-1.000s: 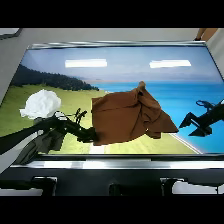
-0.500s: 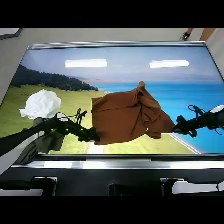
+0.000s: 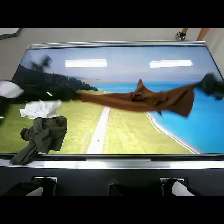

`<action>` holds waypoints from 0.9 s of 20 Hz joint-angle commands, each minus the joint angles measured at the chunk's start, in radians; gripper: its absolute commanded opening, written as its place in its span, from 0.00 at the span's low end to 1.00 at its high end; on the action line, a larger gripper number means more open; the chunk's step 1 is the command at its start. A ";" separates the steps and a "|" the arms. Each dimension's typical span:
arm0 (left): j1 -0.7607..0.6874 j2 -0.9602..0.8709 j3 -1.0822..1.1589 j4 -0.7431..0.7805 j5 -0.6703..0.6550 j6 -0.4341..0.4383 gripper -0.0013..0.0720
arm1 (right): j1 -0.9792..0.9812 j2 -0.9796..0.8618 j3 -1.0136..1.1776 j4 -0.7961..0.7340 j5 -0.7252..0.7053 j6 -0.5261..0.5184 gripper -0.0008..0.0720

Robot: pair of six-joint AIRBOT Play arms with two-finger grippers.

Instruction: Fold the shirts.

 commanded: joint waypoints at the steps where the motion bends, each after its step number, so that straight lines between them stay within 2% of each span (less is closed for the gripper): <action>1: 0.124 0.230 0.347 0.109 0.156 -0.050 0.05 | -0.001 0.269 0.208 0.011 -0.270 0.055 0.06; 3: 0.164 0.313 0.437 0.156 0.246 -0.103 0.05 | -0.001 0.402 0.239 -0.084 -0.357 0.182 0.06; 4: 0.167 0.343 0.441 0.155 0.265 -0.125 0.05 | -0.001 0.452 0.238 -0.124 -0.356 0.251 0.06; 6: 0.167 0.379 0.441 0.161 0.222 -0.131 0.05 | -0.001 0.513 0.238 -0.182 -0.320 0.317 0.06; 13: 0.167 0.359 0.441 0.228 0.162 -0.131 0.05 | -0.001 0.557 0.239 -0.253 -0.293 0.317 0.06; 15: 0.167 0.302 0.440 0.235 0.077 -0.135 0.05 | -0.001 0.509 0.238 -0.293 -0.212 0.317 0.06; 18: 0.161 0.144 0.407 0.234 -0.064 -0.137 0.05 | -0.001 0.355 0.231 -0.297 -0.004 0.308 0.06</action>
